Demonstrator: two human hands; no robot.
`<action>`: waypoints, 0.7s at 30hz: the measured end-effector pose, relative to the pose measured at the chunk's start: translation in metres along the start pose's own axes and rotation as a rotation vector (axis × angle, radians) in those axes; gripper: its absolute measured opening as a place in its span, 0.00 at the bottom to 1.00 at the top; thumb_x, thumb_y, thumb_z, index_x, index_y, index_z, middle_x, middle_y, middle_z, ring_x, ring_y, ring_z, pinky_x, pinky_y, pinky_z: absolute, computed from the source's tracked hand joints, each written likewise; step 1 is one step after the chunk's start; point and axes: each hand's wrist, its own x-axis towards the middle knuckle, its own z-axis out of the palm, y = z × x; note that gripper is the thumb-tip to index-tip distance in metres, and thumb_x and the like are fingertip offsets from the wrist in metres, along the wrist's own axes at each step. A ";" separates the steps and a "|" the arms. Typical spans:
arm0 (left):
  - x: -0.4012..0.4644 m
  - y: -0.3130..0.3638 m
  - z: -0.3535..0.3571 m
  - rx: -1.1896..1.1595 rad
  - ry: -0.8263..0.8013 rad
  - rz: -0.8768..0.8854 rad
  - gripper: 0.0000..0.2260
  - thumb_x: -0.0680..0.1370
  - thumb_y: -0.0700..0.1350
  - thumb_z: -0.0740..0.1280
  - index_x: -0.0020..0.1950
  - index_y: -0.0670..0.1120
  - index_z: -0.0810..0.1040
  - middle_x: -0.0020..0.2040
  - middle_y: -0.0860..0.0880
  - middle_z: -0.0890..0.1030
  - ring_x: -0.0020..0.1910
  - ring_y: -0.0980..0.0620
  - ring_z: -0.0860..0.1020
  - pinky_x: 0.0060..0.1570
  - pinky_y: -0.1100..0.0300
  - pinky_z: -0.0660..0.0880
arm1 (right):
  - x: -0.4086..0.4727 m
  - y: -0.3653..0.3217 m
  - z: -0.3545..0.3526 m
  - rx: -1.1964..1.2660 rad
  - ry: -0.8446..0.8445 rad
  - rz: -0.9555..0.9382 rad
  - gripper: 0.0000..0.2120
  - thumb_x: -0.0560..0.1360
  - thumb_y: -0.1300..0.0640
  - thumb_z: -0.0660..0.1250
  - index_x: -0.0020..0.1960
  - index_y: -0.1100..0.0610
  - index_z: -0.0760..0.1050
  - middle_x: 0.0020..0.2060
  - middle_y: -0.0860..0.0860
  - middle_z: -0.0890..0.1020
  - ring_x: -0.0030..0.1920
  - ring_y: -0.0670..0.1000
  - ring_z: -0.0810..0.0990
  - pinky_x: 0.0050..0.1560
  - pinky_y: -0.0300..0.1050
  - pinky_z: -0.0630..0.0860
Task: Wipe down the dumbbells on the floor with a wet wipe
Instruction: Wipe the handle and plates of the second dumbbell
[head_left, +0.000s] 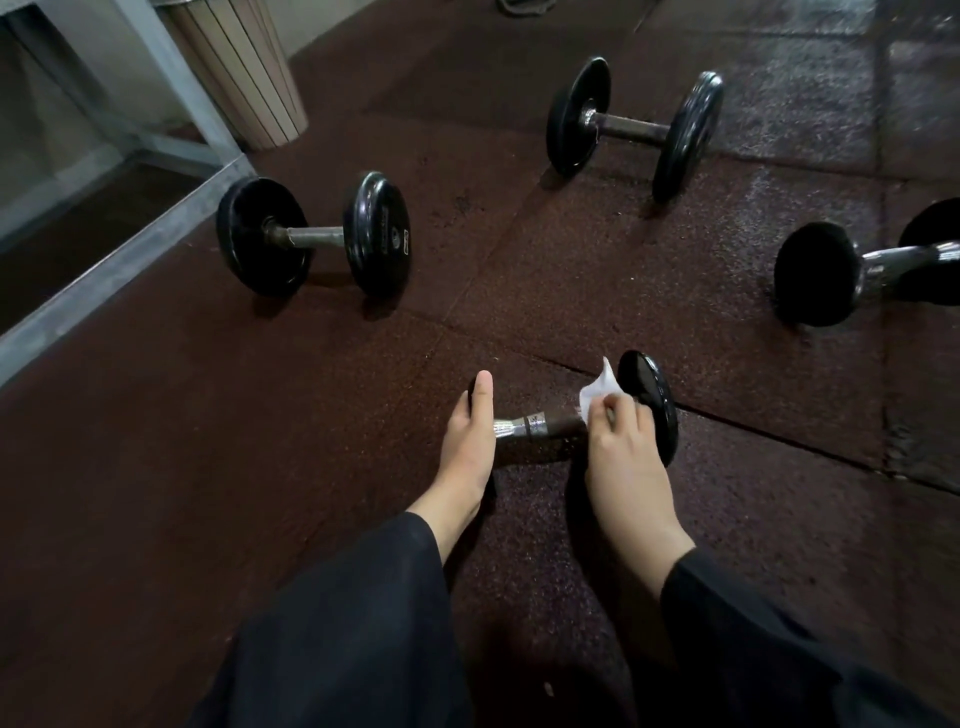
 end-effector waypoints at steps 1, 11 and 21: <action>0.000 0.000 0.000 0.002 0.002 -0.002 0.26 0.79 0.60 0.53 0.73 0.48 0.64 0.73 0.49 0.66 0.72 0.51 0.64 0.68 0.61 0.58 | 0.005 -0.001 0.001 -0.018 -0.028 -0.006 0.17 0.57 0.71 0.73 0.46 0.70 0.80 0.40 0.64 0.80 0.37 0.61 0.78 0.41 0.51 0.80; -0.002 0.000 0.000 0.002 -0.011 0.011 0.26 0.80 0.59 0.53 0.74 0.48 0.63 0.74 0.50 0.65 0.73 0.52 0.62 0.63 0.65 0.57 | 0.002 -0.004 -0.008 -0.321 -0.142 -0.135 0.21 0.72 0.67 0.49 0.57 0.67 0.77 0.49 0.59 0.79 0.47 0.56 0.75 0.51 0.46 0.73; -0.002 0.002 0.000 0.005 0.002 0.011 0.26 0.80 0.59 0.53 0.74 0.47 0.63 0.74 0.49 0.65 0.73 0.52 0.62 0.67 0.63 0.57 | 0.012 -0.006 -0.017 -0.349 -0.253 -0.077 0.18 0.75 0.65 0.52 0.59 0.64 0.76 0.60 0.61 0.73 0.57 0.58 0.73 0.56 0.44 0.73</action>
